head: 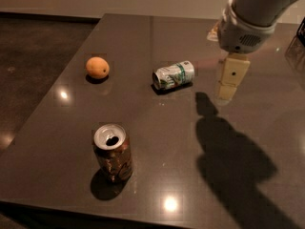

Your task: Place 7up can upright

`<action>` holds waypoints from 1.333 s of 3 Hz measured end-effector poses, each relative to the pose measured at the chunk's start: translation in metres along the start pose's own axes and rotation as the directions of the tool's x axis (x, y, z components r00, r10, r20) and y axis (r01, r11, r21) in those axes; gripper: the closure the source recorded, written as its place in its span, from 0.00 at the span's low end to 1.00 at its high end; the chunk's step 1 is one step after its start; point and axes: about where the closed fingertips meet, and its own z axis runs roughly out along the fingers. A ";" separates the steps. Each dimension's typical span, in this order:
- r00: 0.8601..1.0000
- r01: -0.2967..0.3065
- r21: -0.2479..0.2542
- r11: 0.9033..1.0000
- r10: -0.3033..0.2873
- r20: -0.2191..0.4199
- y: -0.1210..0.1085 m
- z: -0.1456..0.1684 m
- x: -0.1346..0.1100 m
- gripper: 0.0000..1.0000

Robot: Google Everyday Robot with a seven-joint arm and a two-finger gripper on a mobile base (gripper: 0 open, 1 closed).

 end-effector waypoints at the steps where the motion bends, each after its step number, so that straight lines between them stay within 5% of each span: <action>1: 0.997 0.082 -0.020 0.996 -0.082 -0.016 -0.018 0.028 -0.020 0.00; 4: 0.971 0.222 -0.113 0.968 -0.230 -0.066 -0.059 0.109 -0.055 0.00</action>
Offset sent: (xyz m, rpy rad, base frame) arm 0.0738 0.0676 -0.0735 -0.1348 0.0594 0.2113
